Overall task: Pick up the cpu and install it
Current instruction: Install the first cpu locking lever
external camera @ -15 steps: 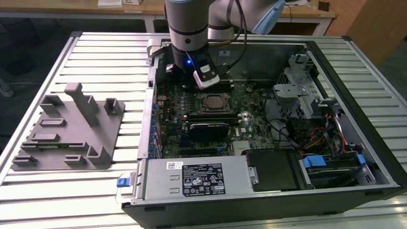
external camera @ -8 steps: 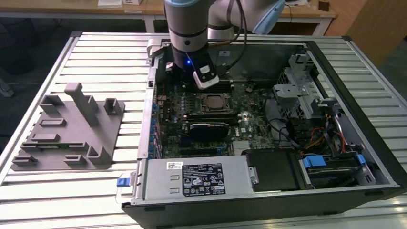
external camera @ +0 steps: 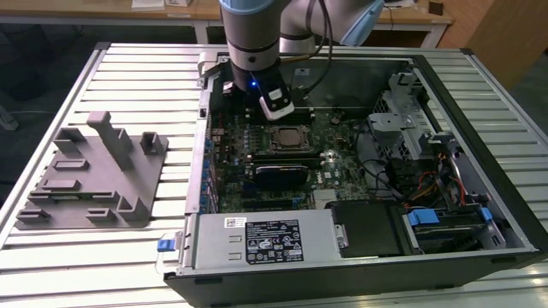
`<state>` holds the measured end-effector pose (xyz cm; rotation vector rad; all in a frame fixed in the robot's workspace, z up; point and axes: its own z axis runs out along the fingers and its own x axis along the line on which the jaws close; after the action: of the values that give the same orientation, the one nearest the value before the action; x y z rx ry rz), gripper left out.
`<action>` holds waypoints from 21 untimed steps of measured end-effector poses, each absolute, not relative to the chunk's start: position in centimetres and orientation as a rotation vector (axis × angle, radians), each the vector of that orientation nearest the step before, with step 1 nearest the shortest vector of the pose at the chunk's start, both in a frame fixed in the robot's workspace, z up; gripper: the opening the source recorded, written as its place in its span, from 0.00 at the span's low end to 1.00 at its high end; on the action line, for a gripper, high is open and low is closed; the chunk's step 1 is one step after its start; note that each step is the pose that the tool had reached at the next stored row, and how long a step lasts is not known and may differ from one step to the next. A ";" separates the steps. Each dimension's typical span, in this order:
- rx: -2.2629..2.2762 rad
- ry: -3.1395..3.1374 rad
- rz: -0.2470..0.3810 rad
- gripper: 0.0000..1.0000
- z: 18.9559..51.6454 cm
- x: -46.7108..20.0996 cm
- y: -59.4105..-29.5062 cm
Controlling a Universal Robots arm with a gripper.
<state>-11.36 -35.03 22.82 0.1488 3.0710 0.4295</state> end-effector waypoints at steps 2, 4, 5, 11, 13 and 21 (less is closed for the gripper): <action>0.149 3.069 0.451 0.11 22.8 -11.4 -35.0; 0.150 3.068 0.453 0.11 22.8 -11.4 -35.0; 0.149 3.068 0.454 0.11 22.8 -11.4 -35.0; 0.149 3.068 0.454 0.11 22.8 -10.7 -35.0; 0.149 3.068 0.454 0.11 22.8 -10.2 -35.0; 0.149 3.068 0.454 0.11 22.8 -7.7 -35.0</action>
<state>-7.71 -35.03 22.79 0.1493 3.0683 0.4540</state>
